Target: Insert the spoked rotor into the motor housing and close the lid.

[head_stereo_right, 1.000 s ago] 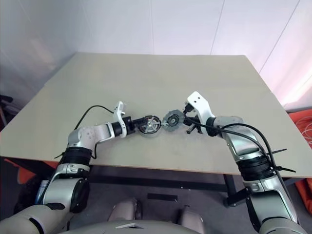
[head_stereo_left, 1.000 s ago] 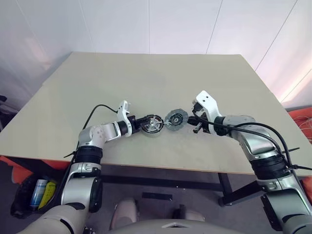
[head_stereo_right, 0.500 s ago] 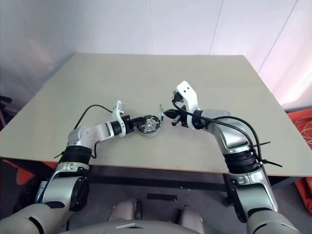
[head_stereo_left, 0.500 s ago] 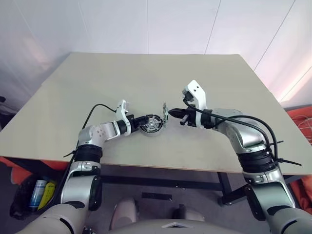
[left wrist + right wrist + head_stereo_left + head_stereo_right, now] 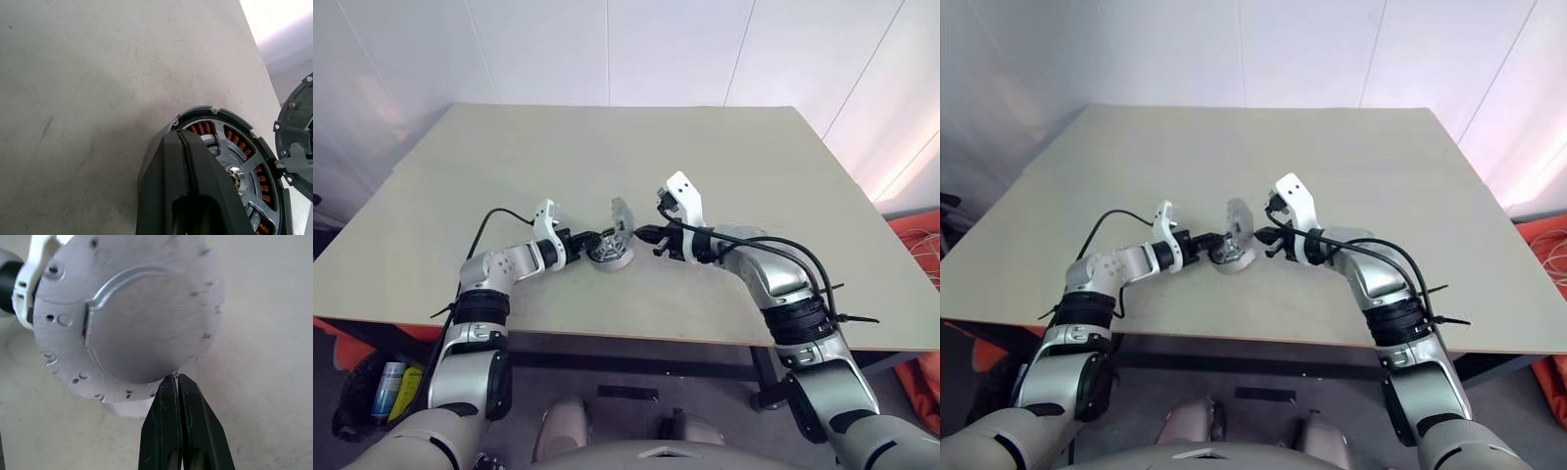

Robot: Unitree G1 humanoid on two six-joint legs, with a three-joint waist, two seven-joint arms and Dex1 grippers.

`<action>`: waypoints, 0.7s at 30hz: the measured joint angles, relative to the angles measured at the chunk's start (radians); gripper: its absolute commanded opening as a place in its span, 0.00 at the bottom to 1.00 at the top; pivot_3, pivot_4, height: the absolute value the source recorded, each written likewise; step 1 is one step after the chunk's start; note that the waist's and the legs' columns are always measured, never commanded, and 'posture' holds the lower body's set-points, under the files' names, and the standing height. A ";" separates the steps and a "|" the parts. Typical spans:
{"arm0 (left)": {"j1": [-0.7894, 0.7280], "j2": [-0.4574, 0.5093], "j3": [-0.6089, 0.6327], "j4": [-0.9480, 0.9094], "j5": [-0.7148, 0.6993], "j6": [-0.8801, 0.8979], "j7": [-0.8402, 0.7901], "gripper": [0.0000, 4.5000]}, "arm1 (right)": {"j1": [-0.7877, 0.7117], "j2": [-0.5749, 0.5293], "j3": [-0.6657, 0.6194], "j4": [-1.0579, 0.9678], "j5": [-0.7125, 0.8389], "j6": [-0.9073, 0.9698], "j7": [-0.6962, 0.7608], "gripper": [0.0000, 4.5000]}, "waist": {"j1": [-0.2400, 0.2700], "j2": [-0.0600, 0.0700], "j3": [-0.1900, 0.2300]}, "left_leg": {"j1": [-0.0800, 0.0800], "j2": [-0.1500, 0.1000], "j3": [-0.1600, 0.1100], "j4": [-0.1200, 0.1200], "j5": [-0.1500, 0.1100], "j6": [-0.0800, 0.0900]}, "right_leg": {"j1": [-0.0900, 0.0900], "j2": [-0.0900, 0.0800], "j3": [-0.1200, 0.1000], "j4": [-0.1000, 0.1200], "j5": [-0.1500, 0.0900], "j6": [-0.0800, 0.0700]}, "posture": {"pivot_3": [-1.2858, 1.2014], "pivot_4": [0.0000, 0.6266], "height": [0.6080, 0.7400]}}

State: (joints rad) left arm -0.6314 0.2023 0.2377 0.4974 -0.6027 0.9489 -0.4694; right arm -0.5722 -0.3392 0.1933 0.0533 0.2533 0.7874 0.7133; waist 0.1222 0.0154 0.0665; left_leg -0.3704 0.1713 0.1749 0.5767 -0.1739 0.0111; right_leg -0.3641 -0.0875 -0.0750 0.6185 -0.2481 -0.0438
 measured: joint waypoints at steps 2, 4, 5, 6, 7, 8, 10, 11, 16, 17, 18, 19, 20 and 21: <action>0.000 0.000 0.000 0.000 0.000 0.000 0.000 0.00 | 0.000 0.000 0.000 0.014 -0.002 -0.009 0.000 0.01 | 0.000 0.000 0.000 | 0.000 0.000 0.000 0.000 0.000 0.000 | 0.000 0.000 0.000 0.000 0.000 0.000 | 0.52 0.00 1.00; 0.000 0.000 0.001 0.001 0.000 0.000 0.000 0.00 | -0.002 -0.002 0.000 0.022 -0.007 -0.020 0.001 0.01 | 0.000 0.000 0.000 | 0.000 0.000 0.000 0.000 0.000 0.000 | 0.000 0.000 0.000 0.000 0.000 0.000 | 0.52 0.00 1.00; 0.000 0.000 0.001 0.001 0.000 0.000 0.000 0.00 | -0.004 -0.005 0.000 0.028 -0.009 -0.024 0.001 0.01 | 0.000 0.000 0.000 | 0.000 0.000 0.000 0.000 0.000 0.000 | 0.000 0.000 0.000 0.000 0.000 0.000 | 0.52 0.00 1.00; 0.000 0.000 0.001 0.001 0.000 0.000 0.000 0.00 | -0.005 -0.007 0.000 0.033 -0.011 -0.028 0.001 0.01 | 0.000 0.000 0.000 | 0.000 0.000 0.000 0.000 0.000 0.000 | 0.000 0.000 0.000 0.000 0.000 0.000 | 0.52 0.00 1.00; 0.000 0.000 0.002 0.001 0.000 0.000 0.000 0.00 | -0.005 -0.010 0.000 0.038 -0.013 -0.029 0.001 0.01 | 0.000 0.000 0.000 | 0.000 0.000 0.000 0.000 0.000 0.000 | 0.000 0.000 0.000 0.000 0.000 0.000 | 0.52 0.00 1.00; 0.000 0.000 0.003 0.001 -0.001 0.000 0.000 0.00 | -0.005 -0.012 0.000 0.040 -0.015 -0.029 0.001 0.01 | 0.000 0.000 0.000 | 0.000 0.000 0.000 0.000 0.000 0.000 | 0.000 0.000 0.000 0.000 0.000 0.000 | 0.52 0.00 1.00; 0.000 0.000 0.004 0.001 -0.001 0.000 -0.001 0.00 | -0.005 -0.015 -0.001 0.042 -0.016 -0.029 0.001 0.01 | 0.000 0.000 0.000 | 0.000 0.000 0.000 0.000 0.000 0.000 | 0.000 0.000 0.000 0.000 0.000 0.000 | 0.52 0.00 1.00; 0.000 0.000 0.004 0.001 -0.002 0.000 -0.002 0.00 | -0.005 -0.015 -0.001 0.042 -0.017 -0.029 0.000 0.01 | 0.000 0.000 0.000 | 0.000 0.000 0.000 0.000 0.000 0.000 | 0.000 0.000 0.000 0.000 0.000 0.000 | 0.52 0.00 1.00; 0.008 0.000 0.001 -0.024 -0.012 0.023 -0.033 0.00 | -0.004 -0.030 -0.007 0.042 -0.020 -0.029 -0.012 0.01 | 0.001 -0.001 0.001 | -0.002 0.000 0.000 0.000 0.000 0.000 | -0.001 0.000 0.000 0.000 0.000 0.000 | 0.52 0.00 1.00; 0.013 0.000 -0.004 -0.039 -0.019 0.035 -0.046 0.00 | -0.004 -0.035 -0.012 0.042 -0.020 -0.029 -0.013 0.01 | 0.001 -0.001 0.001 | -0.002 0.000 0.000 0.000 0.000 0.000 | -0.002 0.000 0.000 -0.001 0.000 0.000 | 0.52 0.00 1.00; 0.019 -0.001 -0.008 -0.062 -0.031 0.049 -0.061 0.00 | -0.003 -0.041 -0.016 0.042 -0.021 -0.029 -0.015 0.01 | 0.002 -0.002 0.001 | -0.004 0.000 0.000 0.000 0.000 0.000 | -0.003 0.000 0.000 -0.001 0.000 0.000 | 0.52 0.00 1.00; 0.026 -0.003 -0.011 -0.087 -0.042 0.068 -0.073 0.00 | -0.002 -0.047 -0.021 0.042 -0.022 -0.029 -0.017 0.01 | 0.002 -0.002 0.001 | -0.005 0.000 0.000 0.000 0.000 0.000 | -0.004 0.000 0.000 -0.001 0.000 0.000 | 0.52 0.00 1.00; 0.033 -0.007 -0.014 -0.113 -0.055 0.090 -0.085 0.00 | -0.002 -0.052 -0.026 0.042 -0.023 -0.029 -0.019 0.01 | 0.001 -0.002 0.001 | -0.006 0.000 0.000 0.000 0.000 0.000 | -0.005 0.000 0.000 -0.001 0.000 0.000 | 0.52 0.00 1.00; 0.040 -0.013 -0.021 -0.136 -0.070 0.109 -0.097 0.00 | -0.001 -0.055 -0.027 0.042 -0.023 -0.029 -0.020 0.01 | 0.002 -0.002 0.001 | -0.007 0.000 0.000 0.000 0.000 0.000 | -0.006 0.000 0.000 -0.001 0.000 -0.001 | 0.52 0.00 1.00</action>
State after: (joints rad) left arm -0.5914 0.1895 0.2172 0.3613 -0.6730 1.0575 -0.5667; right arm -0.5737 -0.3940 0.1661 0.0953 0.2301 0.7581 0.6931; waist 0.1238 0.0137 0.0676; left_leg -0.3776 0.1709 0.1749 0.5765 -0.1739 0.0112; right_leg -0.3700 -0.0874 -0.0752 0.6179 -0.2479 -0.0443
